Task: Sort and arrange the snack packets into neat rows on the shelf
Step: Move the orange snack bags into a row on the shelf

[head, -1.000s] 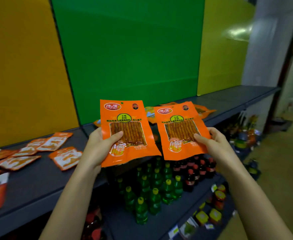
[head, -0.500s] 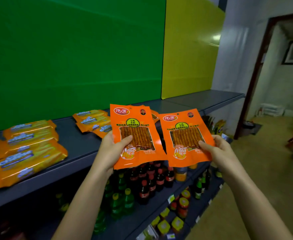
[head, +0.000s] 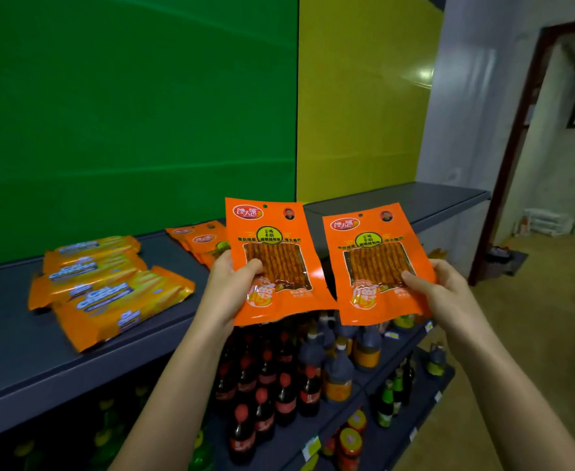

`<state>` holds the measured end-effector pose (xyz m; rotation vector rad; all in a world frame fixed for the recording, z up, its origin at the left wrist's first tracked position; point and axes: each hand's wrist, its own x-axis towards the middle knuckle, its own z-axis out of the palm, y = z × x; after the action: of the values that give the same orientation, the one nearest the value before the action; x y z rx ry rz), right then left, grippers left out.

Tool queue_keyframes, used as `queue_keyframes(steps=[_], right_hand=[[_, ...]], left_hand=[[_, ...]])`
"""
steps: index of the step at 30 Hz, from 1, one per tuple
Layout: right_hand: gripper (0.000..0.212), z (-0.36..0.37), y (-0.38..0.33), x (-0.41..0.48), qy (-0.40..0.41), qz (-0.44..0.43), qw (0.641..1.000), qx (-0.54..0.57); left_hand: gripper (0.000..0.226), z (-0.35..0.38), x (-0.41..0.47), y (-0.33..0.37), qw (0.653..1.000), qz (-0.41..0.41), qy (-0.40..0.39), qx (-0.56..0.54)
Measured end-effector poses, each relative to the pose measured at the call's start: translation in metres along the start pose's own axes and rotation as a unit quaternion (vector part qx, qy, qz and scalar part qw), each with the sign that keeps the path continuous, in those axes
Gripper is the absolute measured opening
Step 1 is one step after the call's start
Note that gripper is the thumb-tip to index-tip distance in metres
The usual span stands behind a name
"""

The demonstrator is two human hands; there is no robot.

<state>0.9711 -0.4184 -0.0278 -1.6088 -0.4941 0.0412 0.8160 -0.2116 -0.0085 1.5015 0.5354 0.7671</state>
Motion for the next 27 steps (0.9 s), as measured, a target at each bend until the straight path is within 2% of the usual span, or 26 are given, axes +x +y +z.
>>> queue_keyframes(steps=[13,19,27], right_hand=[[0.011,0.0,0.021,0.179,-0.03,-0.018,0.999,0.033],[0.011,0.028,0.034,0.233,-0.114,-0.027,0.99,0.076],[0.013,0.054,0.046,0.284,-0.223,-0.01,0.971,0.089]], left_hand=[[0.02,0.075,0.141,0.002,0.996,0.017,0.065,0.056],[0.03,0.088,0.19,0.008,0.987,0.013,0.112,0.115],[0.022,0.11,0.26,-0.002,0.955,-0.044,0.184,0.23]])
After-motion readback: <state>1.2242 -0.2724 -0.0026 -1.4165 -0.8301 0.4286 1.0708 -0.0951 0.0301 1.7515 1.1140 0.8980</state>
